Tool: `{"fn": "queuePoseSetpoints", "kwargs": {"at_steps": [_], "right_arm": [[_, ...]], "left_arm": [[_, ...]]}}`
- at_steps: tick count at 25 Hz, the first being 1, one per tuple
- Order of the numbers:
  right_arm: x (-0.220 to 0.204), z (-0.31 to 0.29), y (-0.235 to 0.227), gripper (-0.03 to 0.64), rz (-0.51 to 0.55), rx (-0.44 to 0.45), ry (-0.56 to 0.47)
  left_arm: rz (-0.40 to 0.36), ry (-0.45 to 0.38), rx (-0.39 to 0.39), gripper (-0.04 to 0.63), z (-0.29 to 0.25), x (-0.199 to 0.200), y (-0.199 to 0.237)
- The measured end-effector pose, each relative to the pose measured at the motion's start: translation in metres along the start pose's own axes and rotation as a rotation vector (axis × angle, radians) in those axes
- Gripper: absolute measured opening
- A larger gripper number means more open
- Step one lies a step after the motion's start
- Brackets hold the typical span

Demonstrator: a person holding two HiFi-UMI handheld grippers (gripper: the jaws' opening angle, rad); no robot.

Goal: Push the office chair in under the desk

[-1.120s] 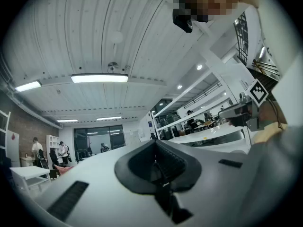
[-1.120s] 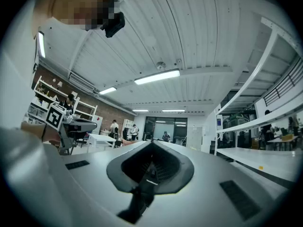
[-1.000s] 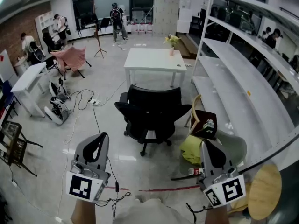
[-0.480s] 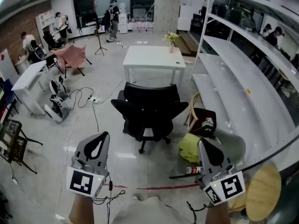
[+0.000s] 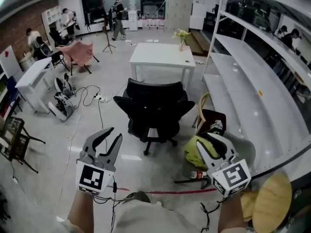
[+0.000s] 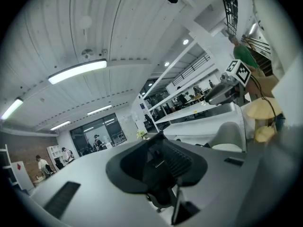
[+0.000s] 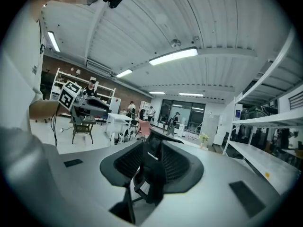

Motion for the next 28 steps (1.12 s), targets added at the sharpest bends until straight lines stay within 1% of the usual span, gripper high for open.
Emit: {"fn": "queuePoseSetpoints", "kwargs": {"at_steps": [2,5,8,10,13,16,19,24,28], "right_arm": [[-0.002,-0.009,-0.003,0.144,0.023,0.019,0.026],[-0.006,-0.024,-0.006,0.164,0.063,0.041,0.056],[-0.021,-0.046,-0.011,0.178,0.091,0.06,0.088],[-0.029,-0.059,-0.015,0.186,0.096,0.071,0.115],[-0.038,-0.077,-0.022,0.189,0.087,0.084,0.147],[-0.047,-0.099,-0.028,0.192,0.112,0.091,0.192],[-0.059,-0.124,-0.035,0.196,0.127,0.099,0.231],[-0.074,-0.172,-0.051,0.196,0.108,0.11,0.262],[-0.09,-0.206,-0.062,0.195,0.115,0.118,0.329]], "left_arm": [[-0.02,0.011,-0.003,0.123,-0.004,-0.002,0.002],[-0.031,0.01,0.019,0.124,-0.013,-0.006,0.01],[-0.056,0.036,0.03,0.135,-0.029,-0.019,0.019],[-0.074,0.054,0.018,0.153,-0.04,-0.026,0.025],[-0.101,0.075,-0.003,0.161,-0.058,-0.038,0.032],[-0.114,0.101,-0.028,0.172,-0.078,-0.055,0.039],[-0.12,0.12,-0.059,0.175,-0.101,-0.074,0.044],[-0.133,0.153,-0.086,0.175,-0.146,-0.104,0.067],[-0.155,0.181,-0.101,0.175,-0.181,-0.122,0.084]]}}
Point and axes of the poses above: the fingertips, and each gripper's own axes: z backward along the fingers, y to its left, x out of its top, the point moved 6 cm from there along z, backward along the fingers, and after that the axes turned 1 degree about -x, right-handed, at the moved point
